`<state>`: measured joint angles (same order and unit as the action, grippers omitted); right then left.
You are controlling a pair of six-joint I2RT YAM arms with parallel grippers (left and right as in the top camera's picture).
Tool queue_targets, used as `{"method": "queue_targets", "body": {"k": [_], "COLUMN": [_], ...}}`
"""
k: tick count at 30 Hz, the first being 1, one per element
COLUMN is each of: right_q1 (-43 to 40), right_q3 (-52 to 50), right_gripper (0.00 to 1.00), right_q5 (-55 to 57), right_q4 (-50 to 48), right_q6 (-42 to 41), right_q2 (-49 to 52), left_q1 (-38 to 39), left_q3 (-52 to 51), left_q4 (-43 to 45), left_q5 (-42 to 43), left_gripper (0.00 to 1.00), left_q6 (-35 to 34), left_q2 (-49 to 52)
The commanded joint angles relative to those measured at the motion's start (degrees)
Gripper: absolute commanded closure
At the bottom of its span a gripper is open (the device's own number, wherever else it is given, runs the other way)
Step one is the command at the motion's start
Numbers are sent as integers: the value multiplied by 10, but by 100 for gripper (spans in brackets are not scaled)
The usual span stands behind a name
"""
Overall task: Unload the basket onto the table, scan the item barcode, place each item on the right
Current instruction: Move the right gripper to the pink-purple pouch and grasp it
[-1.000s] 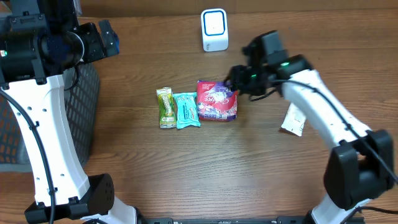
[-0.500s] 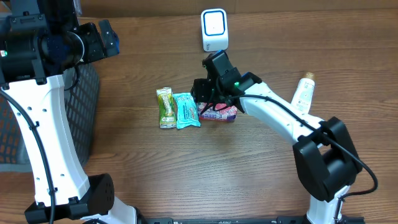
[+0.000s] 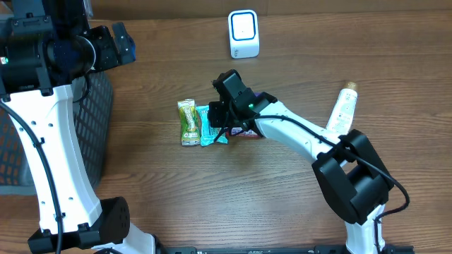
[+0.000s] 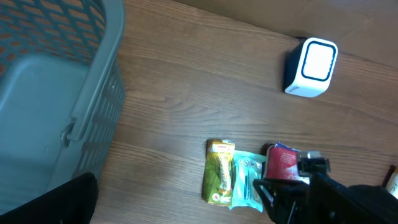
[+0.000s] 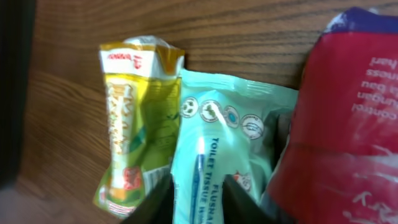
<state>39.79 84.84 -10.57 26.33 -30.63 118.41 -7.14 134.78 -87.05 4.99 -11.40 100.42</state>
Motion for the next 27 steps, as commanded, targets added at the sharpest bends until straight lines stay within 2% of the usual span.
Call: {"method": "queue_targets", "body": {"k": [1,10,16,21,25,27], "right_q1": [-2,-2,-4,-25,-84,-114], "right_q3": [6,7,38,75,75,74], "right_gripper": [79,79,78,73,63,62], "right_q5": [22,71,76,90,90,85], "right_q4": [0,37,79,148,206,234], "right_q6": [-1,0,19,21,21,24], "right_q2": [14,13,-23,-110,-164,-165], "left_q1": [0,0,0,0,0,0], "left_q3": [11,11,11,11,11,11], "left_q4": [2,2,2,2,2,2], "left_q5": [6,6,6,6,6,6], "left_gripper": [0,0,0,0,0,0], "left_q6": [11,11,11,11,11,11], "left_q2": [2,2,2,2,2,2]}}
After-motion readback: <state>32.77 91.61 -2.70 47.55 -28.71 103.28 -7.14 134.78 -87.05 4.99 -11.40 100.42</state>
